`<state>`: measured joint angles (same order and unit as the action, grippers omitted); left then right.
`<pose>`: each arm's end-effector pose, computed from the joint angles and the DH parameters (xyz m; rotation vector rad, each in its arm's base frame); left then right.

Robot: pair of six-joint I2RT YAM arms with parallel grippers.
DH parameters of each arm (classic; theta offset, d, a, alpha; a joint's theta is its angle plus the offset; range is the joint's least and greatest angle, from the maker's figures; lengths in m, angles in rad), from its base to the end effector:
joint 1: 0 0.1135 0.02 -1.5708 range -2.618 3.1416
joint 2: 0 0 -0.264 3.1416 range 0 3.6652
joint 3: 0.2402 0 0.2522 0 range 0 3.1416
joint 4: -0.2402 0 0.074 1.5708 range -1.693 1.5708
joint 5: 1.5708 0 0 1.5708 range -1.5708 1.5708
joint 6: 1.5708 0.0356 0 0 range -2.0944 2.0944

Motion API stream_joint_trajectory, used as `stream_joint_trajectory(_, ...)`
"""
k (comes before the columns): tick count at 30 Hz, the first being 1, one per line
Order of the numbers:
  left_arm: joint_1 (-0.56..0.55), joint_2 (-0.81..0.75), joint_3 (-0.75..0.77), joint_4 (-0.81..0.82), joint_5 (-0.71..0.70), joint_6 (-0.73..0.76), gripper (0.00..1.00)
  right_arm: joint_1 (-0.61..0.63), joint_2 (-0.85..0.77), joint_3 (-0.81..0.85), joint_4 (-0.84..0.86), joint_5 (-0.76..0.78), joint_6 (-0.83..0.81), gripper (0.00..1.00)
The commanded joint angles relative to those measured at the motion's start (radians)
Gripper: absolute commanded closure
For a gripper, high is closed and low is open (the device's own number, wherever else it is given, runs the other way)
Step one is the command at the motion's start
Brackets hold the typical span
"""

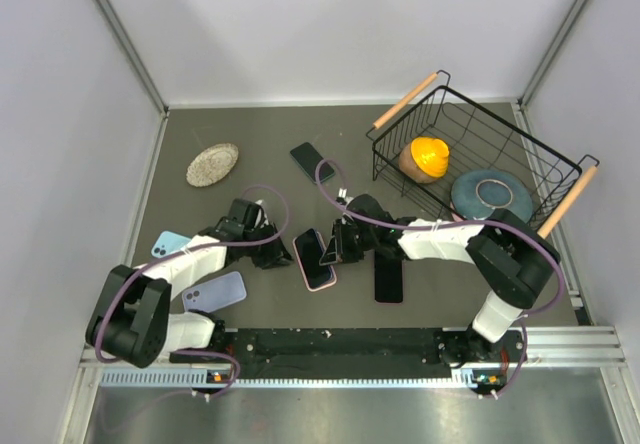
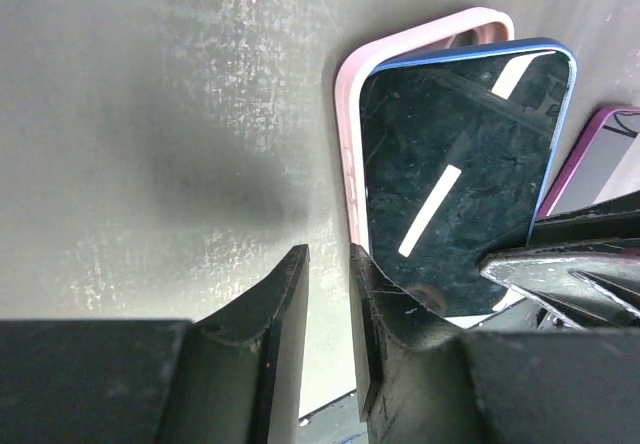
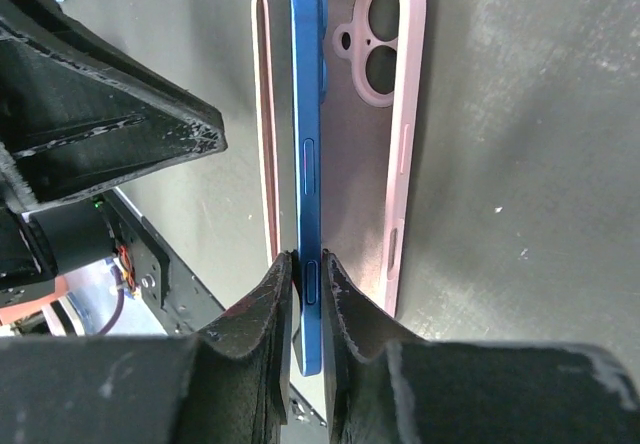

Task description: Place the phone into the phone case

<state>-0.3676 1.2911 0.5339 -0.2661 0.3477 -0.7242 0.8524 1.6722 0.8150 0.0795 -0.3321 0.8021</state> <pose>0.2031 -0.0912 0.1508 -0.3527 2.7185 -0.8101 0.2079 0.2554 0.1547 -0.2497 2.6145 1.1047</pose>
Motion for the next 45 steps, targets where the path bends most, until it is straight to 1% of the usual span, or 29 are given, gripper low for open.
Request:
stream_joint_trajectory(1,-0.004,-0.044,-0.005,0.002,-0.013,-0.007,0.71,0.01,0.026,0.019,-0.069,0.061,-0.037,0.87)
stream_joint_trajectory(3,-0.004,-0.038,-0.012,0.019,0.01,-0.007,0.7,0.01,0.031,0.013,-0.054,0.056,-0.027,0.88)
stream_joint_trajectory(8,-0.004,-0.012,-0.052,0.141,0.085,-0.032,0.7,0.01,0.052,0.0,-0.014,0.039,-0.006,0.88)
stream_joint_trajectory(14,-0.004,0.023,-0.075,0.194,0.091,-0.024,0.67,0.01,0.067,-0.01,0.002,0.035,0.002,0.85)
stream_joint_trajectory(17,-0.004,0.042,-0.074,0.203,0.096,-0.018,0.66,0.008,0.064,-0.01,0.002,0.034,0.003,0.82)
stream_joint_trajectory(24,-0.004,0.074,-0.078,0.228,0.082,-0.018,0.65,0.01,0.054,-0.002,-0.012,0.042,0.003,0.8)
stream_joint_trajectory(28,-0.004,0.105,-0.071,0.216,0.07,-0.015,0.65,0.01,0.054,0.004,-0.023,0.042,0.002,0.8)
stream_joint_trajectory(30,-0.007,0.131,-0.052,0.179,0.033,-0.006,0.66,0.01,0.05,0.004,-0.026,0.042,0.0,0.79)
stream_joint_trajectory(33,-0.01,0.169,-0.026,0.113,-0.015,0.009,0.67,0.01,0.046,0.01,-0.041,0.051,-0.001,0.74)
stream_joint_trajectory(34,-0.011,0.18,-0.02,0.097,-0.022,0.014,0.68,0.01,0.043,0.016,-0.047,0.054,-0.004,0.7)
stream_joint_trajectory(38,-0.014,0.224,0.006,0.044,-0.056,0.022,0.7,0.01,0.023,0.03,-0.078,0.07,-0.015,0.62)
stream_joint_trajectory(40,-0.016,0.231,0.008,0.036,-0.076,0.023,0.71,0.01,0.006,0.038,-0.115,0.088,-0.023,0.57)
stream_joint_trajectory(45,-0.024,0.246,0.017,0.024,-0.087,0.025,0.75,0.008,-0.014,0.059,-0.196,0.143,-0.049,0.48)
